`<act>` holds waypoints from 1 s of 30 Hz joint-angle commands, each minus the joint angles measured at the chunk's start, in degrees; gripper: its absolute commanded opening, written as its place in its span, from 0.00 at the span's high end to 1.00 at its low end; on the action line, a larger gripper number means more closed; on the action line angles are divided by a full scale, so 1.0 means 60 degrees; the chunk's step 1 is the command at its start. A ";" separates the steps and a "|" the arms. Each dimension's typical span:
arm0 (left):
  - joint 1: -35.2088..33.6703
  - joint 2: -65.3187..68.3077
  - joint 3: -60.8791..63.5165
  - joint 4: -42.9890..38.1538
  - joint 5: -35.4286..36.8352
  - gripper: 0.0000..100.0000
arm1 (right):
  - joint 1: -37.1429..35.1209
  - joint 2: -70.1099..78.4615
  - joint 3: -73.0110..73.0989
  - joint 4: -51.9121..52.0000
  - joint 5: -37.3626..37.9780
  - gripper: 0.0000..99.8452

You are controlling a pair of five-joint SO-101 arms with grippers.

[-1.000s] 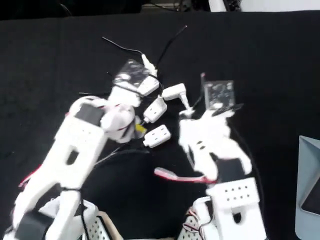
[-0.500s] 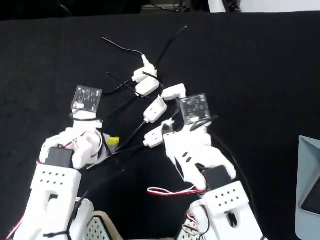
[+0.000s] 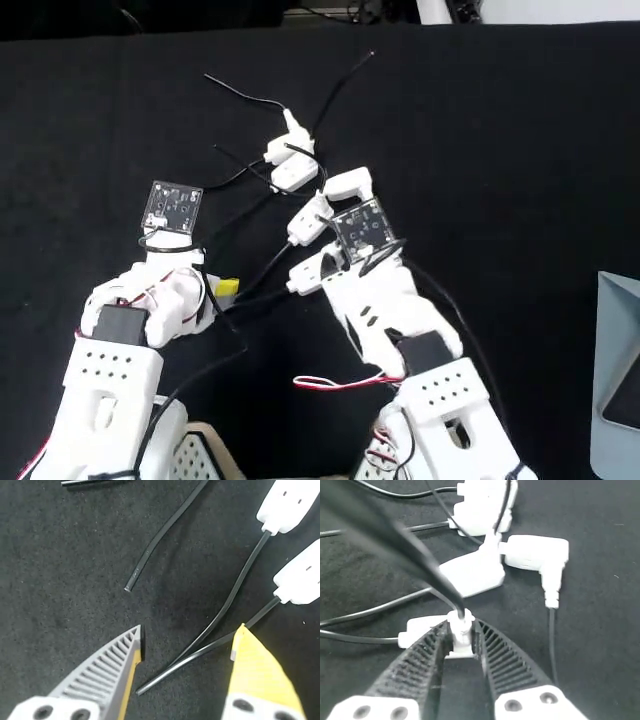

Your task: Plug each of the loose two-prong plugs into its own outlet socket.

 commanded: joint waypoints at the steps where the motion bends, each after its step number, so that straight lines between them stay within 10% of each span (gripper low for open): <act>1: -0.0095 -0.0147 -0.0051 -0.0147 0.0103 0.71 | -0.0366 0.0418 -0.0037 -0.0586 0.0073 0.99; 30: -0.0095 -0.0147 -0.0037 -0.0147 0.0103 0.71 | 0.0410 0.2117 -0.0168 -0.1832 0.0615 0.99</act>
